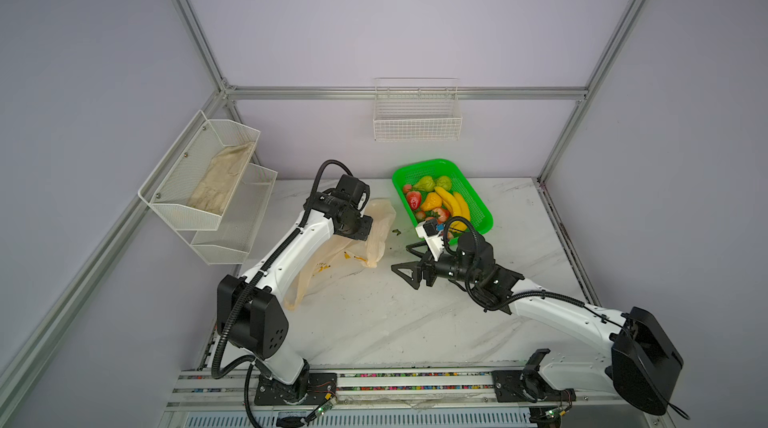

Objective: Place the fake fruits into the plastic bag and tie a complex knot

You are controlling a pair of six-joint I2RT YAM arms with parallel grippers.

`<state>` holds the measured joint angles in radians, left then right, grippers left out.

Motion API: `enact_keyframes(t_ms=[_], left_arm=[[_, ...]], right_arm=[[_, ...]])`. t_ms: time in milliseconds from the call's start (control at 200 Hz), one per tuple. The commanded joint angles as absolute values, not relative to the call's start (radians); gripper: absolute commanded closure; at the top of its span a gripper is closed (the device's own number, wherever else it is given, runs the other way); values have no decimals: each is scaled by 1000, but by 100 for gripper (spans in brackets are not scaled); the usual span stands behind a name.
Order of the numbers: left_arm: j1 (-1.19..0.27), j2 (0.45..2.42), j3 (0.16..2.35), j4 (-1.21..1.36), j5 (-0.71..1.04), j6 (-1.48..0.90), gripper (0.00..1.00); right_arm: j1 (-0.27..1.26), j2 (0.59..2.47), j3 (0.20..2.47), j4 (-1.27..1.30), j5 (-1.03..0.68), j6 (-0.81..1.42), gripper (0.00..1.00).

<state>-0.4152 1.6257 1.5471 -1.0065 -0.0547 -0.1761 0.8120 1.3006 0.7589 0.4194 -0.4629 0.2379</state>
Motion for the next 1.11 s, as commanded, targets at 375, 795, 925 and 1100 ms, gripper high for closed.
enact_keyframes(t_ms=[375, 795, 925, 1100], left_arm=[[-494, 1591, 1606, -1037, -130, -365, 100], [-513, 1327, 1227, -728, -136, -99, 78], [-549, 1298, 1159, -670, -207, -144, 66], [-575, 1274, 1090, -674, -257, -177, 60]], right_arm=[[1025, 1439, 780, 634, 105, 317, 38], [951, 1332, 906, 469, 17, 356, 100], [951, 1333, 924, 470, -1, 460, 100], [951, 1334, 961, 433, 18, 498, 100]])
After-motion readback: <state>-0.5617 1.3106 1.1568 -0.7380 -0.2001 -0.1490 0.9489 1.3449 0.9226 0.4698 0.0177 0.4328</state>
